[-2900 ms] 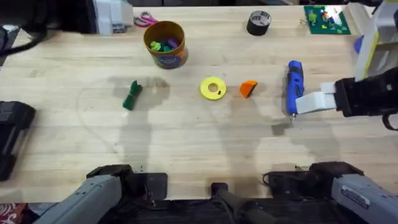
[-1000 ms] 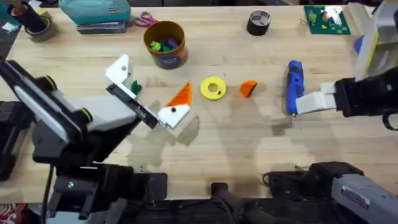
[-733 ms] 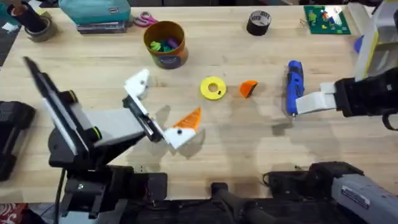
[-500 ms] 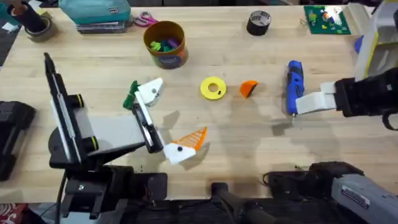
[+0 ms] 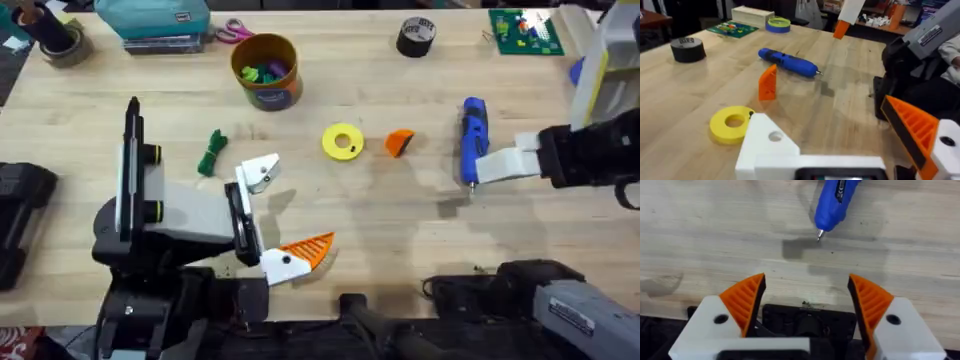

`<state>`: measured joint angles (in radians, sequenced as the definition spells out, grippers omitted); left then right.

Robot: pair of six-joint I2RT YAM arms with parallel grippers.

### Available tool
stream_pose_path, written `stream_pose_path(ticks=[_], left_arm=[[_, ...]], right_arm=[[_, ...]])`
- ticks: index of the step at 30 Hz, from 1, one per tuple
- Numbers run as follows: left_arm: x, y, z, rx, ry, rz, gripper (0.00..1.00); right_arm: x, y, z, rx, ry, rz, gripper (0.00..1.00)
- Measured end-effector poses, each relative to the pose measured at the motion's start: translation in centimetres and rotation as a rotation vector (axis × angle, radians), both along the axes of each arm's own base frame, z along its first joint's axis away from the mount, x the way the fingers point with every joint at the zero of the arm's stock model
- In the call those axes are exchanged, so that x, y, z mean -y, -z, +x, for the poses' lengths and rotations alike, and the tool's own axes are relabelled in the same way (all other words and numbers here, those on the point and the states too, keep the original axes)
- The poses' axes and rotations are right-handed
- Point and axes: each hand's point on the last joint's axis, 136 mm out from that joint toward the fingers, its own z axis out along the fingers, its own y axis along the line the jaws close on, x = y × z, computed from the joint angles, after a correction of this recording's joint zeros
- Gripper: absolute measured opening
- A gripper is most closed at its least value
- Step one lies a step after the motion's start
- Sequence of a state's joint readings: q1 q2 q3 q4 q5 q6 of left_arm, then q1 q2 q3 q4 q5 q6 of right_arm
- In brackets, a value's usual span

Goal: Pick up the gripper from the table and insert it into the empty holder that is missing its gripper. Then pick up a screw, insert it into the mounting hole, and use the screwdriver to tighten it. Finally, clean up the table by picking up the vegetable and placing it into the bucket.

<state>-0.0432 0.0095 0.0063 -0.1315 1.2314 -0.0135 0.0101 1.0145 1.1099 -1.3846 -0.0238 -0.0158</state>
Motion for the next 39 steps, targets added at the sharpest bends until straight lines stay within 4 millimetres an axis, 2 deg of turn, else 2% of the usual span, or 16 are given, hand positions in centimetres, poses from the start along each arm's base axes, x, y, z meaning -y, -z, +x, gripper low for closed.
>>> stream_pose_path(ticks=[12,21,27,33,39], left_arm=[[-0.1,0.0,-0.4,-0.015,0.020,-0.007,0.985],[-0.1,0.0,-0.3,0.039,0.019,0.008,0.986],[-0.5,-0.1,0.9,0.050,-0.054,0.018,0.986],[-1.8,-0.2,3.6,0.015,-0.224,0.012,0.985],[-1.9,-0.2,3.8,0.069,-0.234,0.037,0.985]], right_arm=[[0.0,0.0,0.0,0.000,0.000,0.000,0.997],[0.0,0.0,0.0,0.000,0.000,0.000,0.997],[0.0,0.0,0.0,0.000,0.000,0.000,0.997],[0.0,0.0,0.0,0.000,0.000,0.000,0.997],[0.0,0.0,0.0,0.000,0.000,0.000,0.997]])
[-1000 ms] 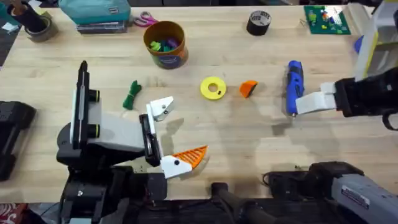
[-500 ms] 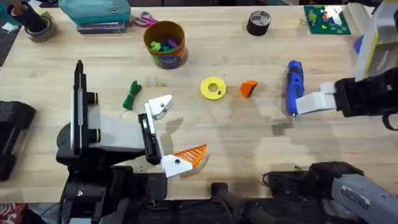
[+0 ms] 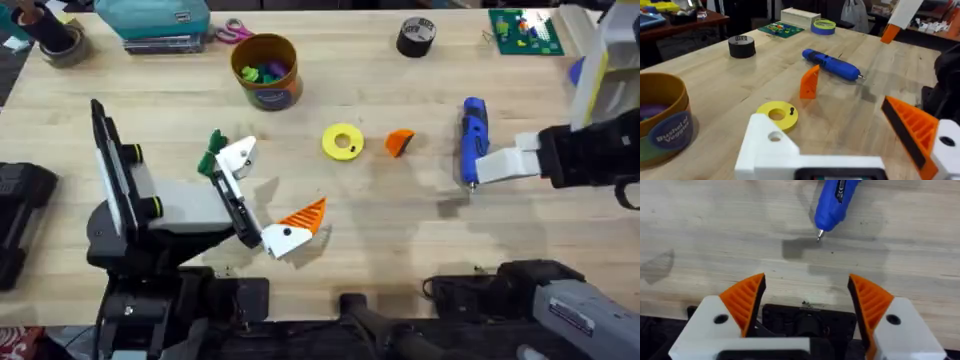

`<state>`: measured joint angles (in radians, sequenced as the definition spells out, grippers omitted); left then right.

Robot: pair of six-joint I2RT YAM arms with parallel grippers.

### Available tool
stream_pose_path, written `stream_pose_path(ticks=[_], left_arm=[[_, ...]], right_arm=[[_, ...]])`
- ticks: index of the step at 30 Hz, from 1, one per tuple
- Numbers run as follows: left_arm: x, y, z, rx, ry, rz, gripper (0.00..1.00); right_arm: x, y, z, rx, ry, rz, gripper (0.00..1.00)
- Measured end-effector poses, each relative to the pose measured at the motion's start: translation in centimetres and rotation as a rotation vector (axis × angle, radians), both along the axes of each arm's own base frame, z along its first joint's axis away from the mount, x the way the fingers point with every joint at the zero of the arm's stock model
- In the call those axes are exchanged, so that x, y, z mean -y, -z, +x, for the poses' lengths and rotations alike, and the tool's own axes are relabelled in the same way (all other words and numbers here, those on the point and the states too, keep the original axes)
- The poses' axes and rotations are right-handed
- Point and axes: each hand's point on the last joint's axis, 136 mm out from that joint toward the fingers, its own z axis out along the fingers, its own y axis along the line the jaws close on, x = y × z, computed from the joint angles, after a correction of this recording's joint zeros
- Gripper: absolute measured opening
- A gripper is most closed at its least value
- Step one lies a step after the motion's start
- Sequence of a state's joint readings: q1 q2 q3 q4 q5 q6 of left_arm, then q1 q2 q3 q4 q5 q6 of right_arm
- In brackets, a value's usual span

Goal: Pick up the gripper from the table and insert it into the empty holder that is missing its gripper. Then pick up a screw, insert it into the mounting hole, and use the screwdriver to tighten it. Finally, clean up the table by picking up the vegetable and placing it into the bucket.

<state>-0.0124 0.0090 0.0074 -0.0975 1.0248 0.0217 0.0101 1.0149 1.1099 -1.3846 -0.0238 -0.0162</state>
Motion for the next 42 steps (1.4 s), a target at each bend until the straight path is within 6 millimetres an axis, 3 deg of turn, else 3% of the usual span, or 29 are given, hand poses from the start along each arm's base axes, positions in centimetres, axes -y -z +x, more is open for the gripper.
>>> stream_pose_path(ticks=[42], left_arm=[[0.02,0.00,-0.04,0.023,0.004,0.014,0.986]], right_arm=[[0.00,-0.01,0.03,0.001,0.001,0.000,0.997]])
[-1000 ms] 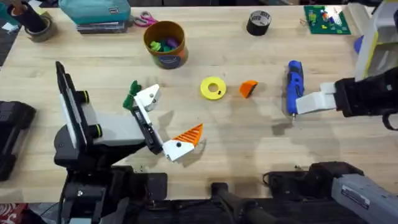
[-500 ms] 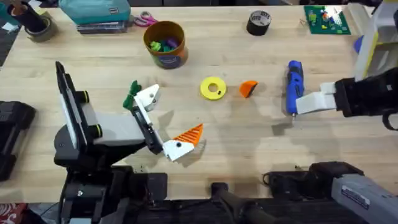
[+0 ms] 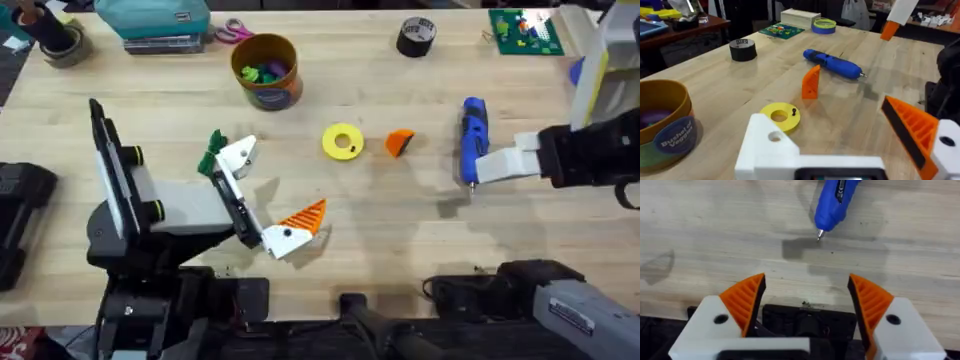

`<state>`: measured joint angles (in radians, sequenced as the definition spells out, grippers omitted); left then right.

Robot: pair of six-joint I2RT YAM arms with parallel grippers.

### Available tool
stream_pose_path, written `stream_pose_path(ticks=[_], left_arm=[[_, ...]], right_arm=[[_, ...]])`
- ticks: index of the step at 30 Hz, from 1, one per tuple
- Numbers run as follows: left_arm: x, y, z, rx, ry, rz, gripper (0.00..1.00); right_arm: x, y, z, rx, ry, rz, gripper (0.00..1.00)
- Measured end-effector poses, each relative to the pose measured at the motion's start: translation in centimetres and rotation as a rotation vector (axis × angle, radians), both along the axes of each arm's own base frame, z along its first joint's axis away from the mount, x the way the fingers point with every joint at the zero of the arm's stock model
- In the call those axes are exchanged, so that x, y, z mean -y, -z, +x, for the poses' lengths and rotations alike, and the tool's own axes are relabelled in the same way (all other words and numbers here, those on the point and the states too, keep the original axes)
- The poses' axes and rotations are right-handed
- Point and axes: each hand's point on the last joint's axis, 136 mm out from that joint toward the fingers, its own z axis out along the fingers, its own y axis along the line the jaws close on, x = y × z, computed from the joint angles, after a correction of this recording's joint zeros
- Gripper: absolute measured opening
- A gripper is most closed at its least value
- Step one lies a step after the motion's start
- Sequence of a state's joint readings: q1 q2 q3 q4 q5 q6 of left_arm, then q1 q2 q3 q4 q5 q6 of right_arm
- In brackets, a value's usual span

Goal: Pick up the gripper from the table and insert it into the empty holder that is missing its gripper. Then pick up a screw, insert it into the mounting hole, and use the screwdriver to tighten it. Finally, clean up the table by picking up the vegetable and placing it into the bucket.

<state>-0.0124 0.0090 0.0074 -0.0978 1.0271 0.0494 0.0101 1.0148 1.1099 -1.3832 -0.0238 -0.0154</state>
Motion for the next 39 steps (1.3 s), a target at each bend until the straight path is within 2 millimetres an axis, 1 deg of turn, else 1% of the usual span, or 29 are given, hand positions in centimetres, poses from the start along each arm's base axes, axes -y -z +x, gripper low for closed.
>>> stream_pose_path(ticks=[4,9,14,17,21,25,30,33,37,39], left_arm=[[0.0,0.0,0.0,0.000,0.000,0.000,0.986],[0.0,0.0,0.0,0.000,0.000,0.000,0.986],[0.0,0.0,0.0,0.000,0.000,0.000,0.985],[0.0,0.0,0.0,0.000,0.000,0.000,0.986],[0.0,0.0,0.0,0.000,0.000,0.000,0.986],[0.0,0.0,0.0,0.000,0.000,0.000,0.986],[0.0,0.0,0.0,0.000,0.000,0.000,0.985],[0.0,0.0,0.0,0.000,0.000,0.000,0.985],[0.0,0.0,0.0,0.000,0.000,0.000,0.986],[0.0,0.0,0.0,0.000,0.000,0.000,0.986]], right_arm=[[0.0,-0.2,1.0,0.043,0.001,0.001,0.998],[-0.1,-0.2,1.4,0.028,0.010,0.004,0.997],[-1.0,-0.8,3.2,0.002,-0.002,0.009,0.997],[-2.1,-1.6,4.5,-0.003,-0.044,0.010,0.997],[-4.5,-2.1,6.0,-0.013,-0.131,0.010,0.997],[-7.3,-1.6,7.5,-0.016,-0.234,0.008,0.997],[-10.3,-0.9,8.6,-0.001,-0.374,-0.004,0.997],[-11.0,-0.8,8.9,0.016,-0.416,-0.015,0.997],[-11.1,-0.9,9.5,0.033,-0.424,-0.025,0.997],[-11.4,-0.7,10.1,0.047,-0.424,-0.025,0.997]])
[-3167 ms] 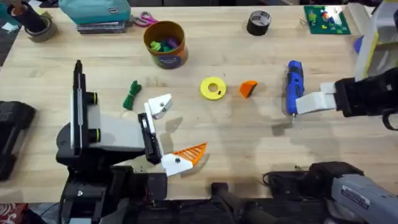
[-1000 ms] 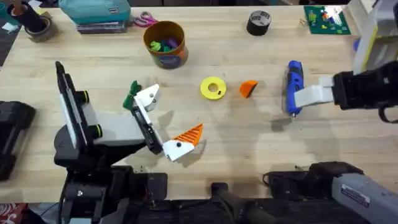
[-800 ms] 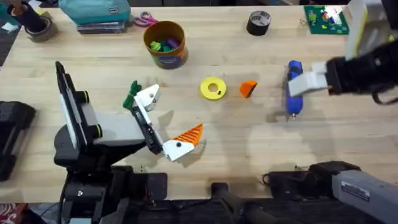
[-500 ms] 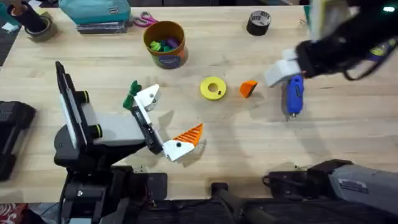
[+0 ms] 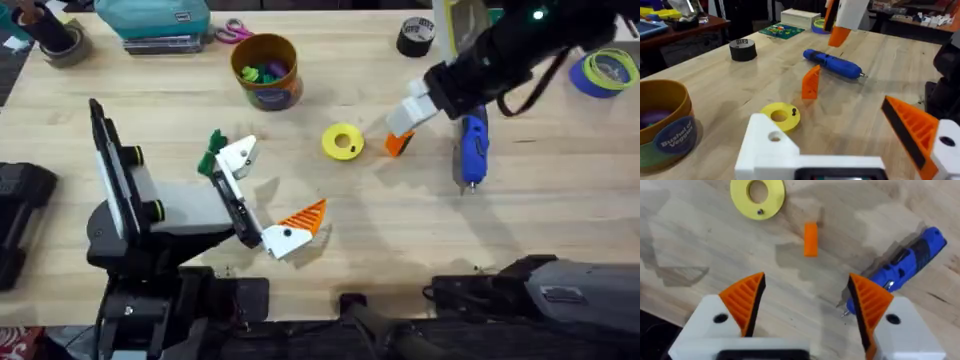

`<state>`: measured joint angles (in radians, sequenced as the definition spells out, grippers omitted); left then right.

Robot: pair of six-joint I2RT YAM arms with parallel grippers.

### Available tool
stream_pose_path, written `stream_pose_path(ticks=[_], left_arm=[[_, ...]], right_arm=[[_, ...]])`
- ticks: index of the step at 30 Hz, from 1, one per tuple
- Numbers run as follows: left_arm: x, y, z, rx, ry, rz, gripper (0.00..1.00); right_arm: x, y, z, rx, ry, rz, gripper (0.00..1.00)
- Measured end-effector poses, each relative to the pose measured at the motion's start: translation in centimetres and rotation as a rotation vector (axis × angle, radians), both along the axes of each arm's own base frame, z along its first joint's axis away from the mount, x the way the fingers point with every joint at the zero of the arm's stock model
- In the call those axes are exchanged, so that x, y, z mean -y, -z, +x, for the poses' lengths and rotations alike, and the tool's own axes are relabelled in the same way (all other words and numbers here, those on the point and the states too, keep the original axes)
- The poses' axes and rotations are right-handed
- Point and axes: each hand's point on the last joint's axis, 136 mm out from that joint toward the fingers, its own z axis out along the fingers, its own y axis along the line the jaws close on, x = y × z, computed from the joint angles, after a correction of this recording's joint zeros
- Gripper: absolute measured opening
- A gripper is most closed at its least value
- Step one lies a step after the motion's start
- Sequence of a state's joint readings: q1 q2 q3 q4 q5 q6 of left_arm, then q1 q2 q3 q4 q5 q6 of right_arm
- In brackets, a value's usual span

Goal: Pick up the gripper from the table and insert it into the empty holder that is missing its gripper. Then pick up a screw, insert it into the mounting hole, and use the screwdriver to tighten it. Finally, clean up the table by picking up the vegetable and placing it into the bucket.

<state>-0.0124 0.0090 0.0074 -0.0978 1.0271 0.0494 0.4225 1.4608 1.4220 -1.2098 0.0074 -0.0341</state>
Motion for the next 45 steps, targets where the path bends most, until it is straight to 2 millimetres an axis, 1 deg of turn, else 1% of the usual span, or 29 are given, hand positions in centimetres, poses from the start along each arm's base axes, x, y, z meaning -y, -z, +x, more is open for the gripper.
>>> stream_pose_path(ticks=[3,10,12,16,20,25,31,39,41,42,43,44,45], left_arm=[[0.0,0.0,0.0,0.000,0.000,0.000,0.986],[0.0,0.0,0.0,0.000,0.000,0.000,0.985],[0.0,0.0,0.0,0.000,0.000,0.000,0.986],[0.0,0.0,0.0,0.000,0.000,0.000,0.986],[0.0,0.0,0.0,0.000,0.000,0.000,0.986],[0.0,0.0,0.0,0.000,0.000,0.000,0.985],[0.0,0.0,0.0,0.000,0.000,0.000,0.985],[0.0,0.0,0.0,0.000,0.000,0.000,0.986],[0.0,0.0,0.0,0.000,0.000,0.000,0.986],[0.0,0.0,0.0,0.000,0.000,0.000,0.986],[0.0,0.0,0.0,0.000,0.000,0.000,0.986],[0.0,0.0,0.0,0.000,0.000,0.000,0.986],[0.0,0.0,0.0,0.000,0.000,0.000,0.986]], right_arm=[[-0.4,0.6,0.8,0.002,0.000,0.001,0.997],[-0.7,2.3,1.6,-0.012,0.001,-0.009,0.997],[-0.7,3.3,1.7,-0.013,0.006,-0.008,0.997],[-0.4,5.6,1.1,-0.043,0.024,-0.018,0.997],[0.1,7.4,0.8,-0.057,0.043,-0.022,0.997],[0.6,9.1,1.5,-0.060,0.073,-0.022,0.996],[1.0,10.6,2.1,-0.084,0.095,-0.031,0.997],[0.4,11.1,2.6,-0.087,0.090,-0.003,0.988],[0.3,11.1,2.6,-0.087,0.090,0.000,0.912],[0.3,11.1,2.6,-0.088,0.091,0.002,0.854],[0.3,11.1,2.6,-0.089,0.093,0.004,0.764],[0.2,11.1,2.5,-0.090,0.094,0.005,0.695],[0.2,11.1,2.5,-0.090,0.095,0.005,0.589]])
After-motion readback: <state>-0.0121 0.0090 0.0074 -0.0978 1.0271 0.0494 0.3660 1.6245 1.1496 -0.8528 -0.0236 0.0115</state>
